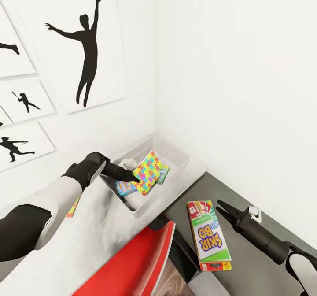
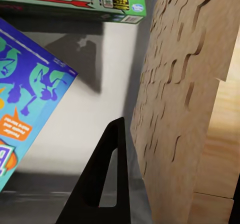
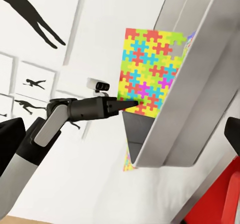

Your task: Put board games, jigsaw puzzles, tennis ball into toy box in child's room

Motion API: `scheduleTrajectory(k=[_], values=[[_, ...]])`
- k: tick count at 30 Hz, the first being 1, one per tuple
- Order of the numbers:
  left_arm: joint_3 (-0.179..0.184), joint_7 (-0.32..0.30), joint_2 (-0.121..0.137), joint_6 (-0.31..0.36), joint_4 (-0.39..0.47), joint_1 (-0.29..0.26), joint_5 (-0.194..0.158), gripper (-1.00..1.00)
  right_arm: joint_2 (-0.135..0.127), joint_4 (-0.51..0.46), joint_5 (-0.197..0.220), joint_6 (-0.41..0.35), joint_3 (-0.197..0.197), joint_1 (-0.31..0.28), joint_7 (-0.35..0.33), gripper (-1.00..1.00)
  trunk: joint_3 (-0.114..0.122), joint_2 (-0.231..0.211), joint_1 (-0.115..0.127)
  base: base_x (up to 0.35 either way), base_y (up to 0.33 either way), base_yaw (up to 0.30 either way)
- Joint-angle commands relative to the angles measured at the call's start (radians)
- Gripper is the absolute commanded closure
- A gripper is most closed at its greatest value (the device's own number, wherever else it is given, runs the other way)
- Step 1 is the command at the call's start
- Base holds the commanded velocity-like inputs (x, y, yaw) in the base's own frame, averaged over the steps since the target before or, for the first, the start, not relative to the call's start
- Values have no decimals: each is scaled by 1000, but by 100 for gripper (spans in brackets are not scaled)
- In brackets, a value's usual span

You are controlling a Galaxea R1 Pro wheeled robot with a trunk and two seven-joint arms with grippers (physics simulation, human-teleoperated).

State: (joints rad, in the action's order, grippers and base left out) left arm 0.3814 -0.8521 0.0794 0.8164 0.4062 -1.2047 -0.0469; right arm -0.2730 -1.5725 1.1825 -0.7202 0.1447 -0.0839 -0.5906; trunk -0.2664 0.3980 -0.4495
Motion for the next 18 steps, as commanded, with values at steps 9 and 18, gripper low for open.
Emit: scheduleTrajectory(k=[9,18], values=[[4,-1,2,6,4,-1,-5,100,0,-1,4,-7,1,-1,0,-100,-17,2,-1,0,0,0],[2,-2,2,6,7,-1,-5,100,-1,0,4,-8,1,-1,0,-100,-31,2,-1,0,0,0]])
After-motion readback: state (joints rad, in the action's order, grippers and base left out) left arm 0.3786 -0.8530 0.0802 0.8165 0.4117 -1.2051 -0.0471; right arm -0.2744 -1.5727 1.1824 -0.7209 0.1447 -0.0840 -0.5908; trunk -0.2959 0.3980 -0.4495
